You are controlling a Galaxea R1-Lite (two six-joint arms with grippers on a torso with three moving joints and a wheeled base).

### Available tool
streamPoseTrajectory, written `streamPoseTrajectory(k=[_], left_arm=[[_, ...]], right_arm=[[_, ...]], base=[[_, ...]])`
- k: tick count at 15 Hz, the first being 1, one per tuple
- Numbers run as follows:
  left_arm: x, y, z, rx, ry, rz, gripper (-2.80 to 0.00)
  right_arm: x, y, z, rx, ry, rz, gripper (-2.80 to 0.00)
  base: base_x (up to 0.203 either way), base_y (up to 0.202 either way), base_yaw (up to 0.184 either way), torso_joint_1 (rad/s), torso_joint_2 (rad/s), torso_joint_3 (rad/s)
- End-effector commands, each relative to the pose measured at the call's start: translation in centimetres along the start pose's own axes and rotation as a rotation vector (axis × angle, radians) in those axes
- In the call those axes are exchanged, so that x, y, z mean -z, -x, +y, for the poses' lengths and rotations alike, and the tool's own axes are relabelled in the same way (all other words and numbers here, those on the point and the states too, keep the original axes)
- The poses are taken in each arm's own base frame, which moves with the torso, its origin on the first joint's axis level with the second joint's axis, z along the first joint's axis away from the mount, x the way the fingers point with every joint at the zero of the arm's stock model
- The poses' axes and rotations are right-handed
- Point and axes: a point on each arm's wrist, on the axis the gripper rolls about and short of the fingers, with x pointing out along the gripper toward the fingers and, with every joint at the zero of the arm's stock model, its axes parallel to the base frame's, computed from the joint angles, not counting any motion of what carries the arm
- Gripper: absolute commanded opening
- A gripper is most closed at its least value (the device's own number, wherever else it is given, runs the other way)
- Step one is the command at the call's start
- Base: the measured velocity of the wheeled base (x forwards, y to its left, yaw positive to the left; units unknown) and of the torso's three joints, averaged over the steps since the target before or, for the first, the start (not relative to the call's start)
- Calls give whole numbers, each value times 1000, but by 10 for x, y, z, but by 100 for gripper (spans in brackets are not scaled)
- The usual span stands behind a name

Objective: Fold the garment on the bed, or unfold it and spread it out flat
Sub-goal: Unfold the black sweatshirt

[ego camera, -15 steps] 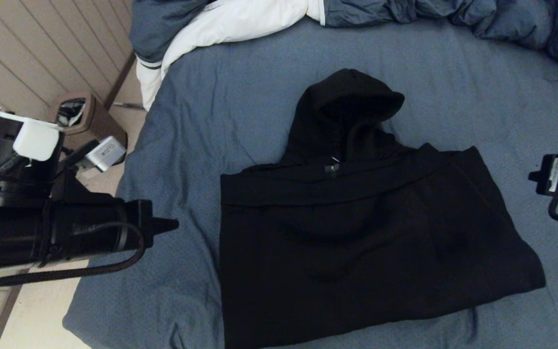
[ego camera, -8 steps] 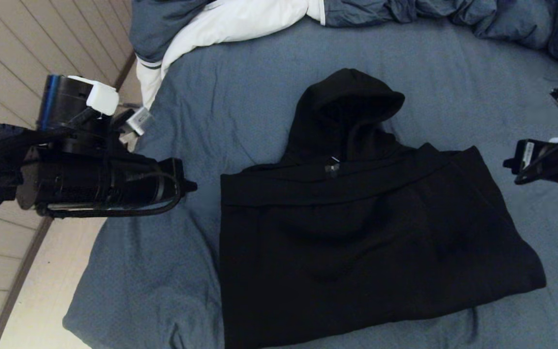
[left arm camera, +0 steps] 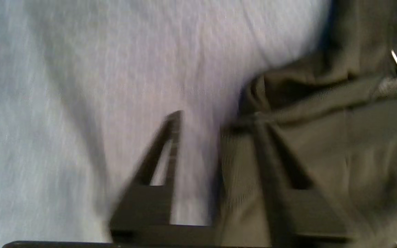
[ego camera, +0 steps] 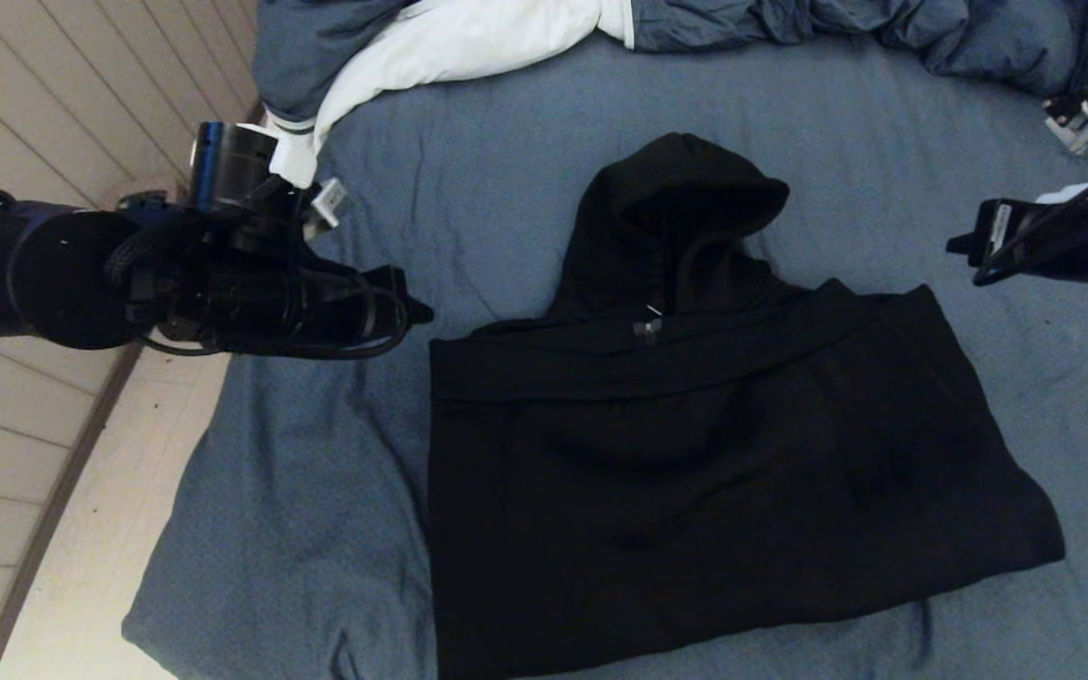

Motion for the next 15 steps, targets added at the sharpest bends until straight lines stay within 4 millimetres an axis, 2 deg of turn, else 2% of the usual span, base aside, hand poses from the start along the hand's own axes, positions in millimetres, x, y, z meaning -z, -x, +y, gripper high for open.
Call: streamPoseTrajectory(k=[1, 4, 6, 12, 15], left_arm=[[7, -27, 1, -9, 1, 48, 0], [18, -61, 0, -18, -6, 100, 0], [20, -73, 1, -16, -8, 103, 0], [18, -72, -7, 9, -17, 80, 0], [8, -73, 1, -1, -4, 53, 0]], right_arm=[[5, -22, -2, -8, -1, 35, -280], [0, -34, -2, -12, 17, 25, -280], [2, -36, -3, -10, 16, 32, -280], [1, -42, -4, -10, 18, 31, -280], [3, -46, -4, -11, 17, 40, -280]], base=[[0, 0, 0, 0, 0, 0], [0, 0, 0, 0, 0, 0], [0, 0, 0, 0, 0, 0], [0, 0, 0, 0, 0, 0], [0, 0, 0, 0, 0, 0]])
